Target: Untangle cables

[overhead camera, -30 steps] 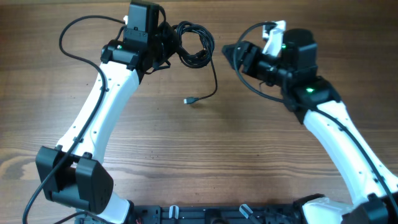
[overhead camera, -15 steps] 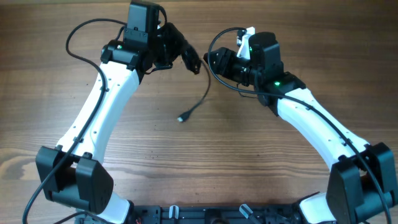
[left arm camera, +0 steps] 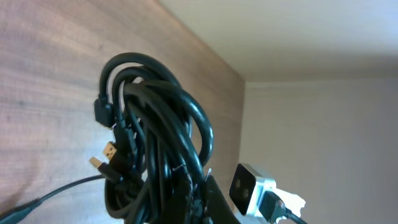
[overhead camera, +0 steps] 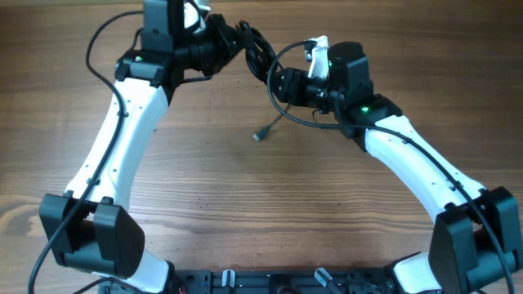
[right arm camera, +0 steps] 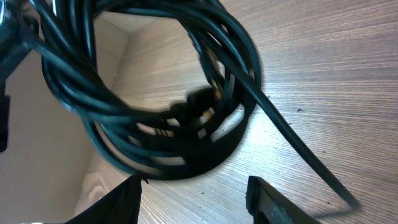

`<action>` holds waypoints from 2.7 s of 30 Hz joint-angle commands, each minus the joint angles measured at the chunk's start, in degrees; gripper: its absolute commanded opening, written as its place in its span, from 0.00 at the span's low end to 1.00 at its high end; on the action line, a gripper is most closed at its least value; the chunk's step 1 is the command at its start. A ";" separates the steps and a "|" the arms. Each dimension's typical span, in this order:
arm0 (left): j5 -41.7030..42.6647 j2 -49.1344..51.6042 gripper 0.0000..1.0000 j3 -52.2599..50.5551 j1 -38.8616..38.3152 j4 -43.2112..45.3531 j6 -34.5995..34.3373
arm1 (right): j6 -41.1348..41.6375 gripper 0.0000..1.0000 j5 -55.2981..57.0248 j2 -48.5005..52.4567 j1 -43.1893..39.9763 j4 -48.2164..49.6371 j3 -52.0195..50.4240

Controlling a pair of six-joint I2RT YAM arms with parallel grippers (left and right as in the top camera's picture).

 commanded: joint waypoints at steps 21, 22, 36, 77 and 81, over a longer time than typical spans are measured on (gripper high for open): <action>15.98 -0.48 0.04 0.81 2.43 24.50 -12.85 | 39.82 0.70 -12.90 1.40 -6.88 20.20 0.98; 14.93 -0.48 0.04 0.81 2.43 24.48 -14.51 | 41.18 0.70 -12.87 1.62 -6.80 20.15 0.98; 5.86 -0.48 0.04 0.81 -0.87 24.55 -23.76 | 59.43 0.50 -10.47 8.70 -4.66 33.42 0.98; -1.44 3.06 0.58 0.81 -3.28 -17.81 38.93 | -16.81 0.04 2.14 4.81 -6.67 -11.30 3.56; 2.78 7.39 0.58 0.81 -8.02 -14.62 38.95 | -12.33 0.04 -7.98 4.79 -7.19 -11.58 5.75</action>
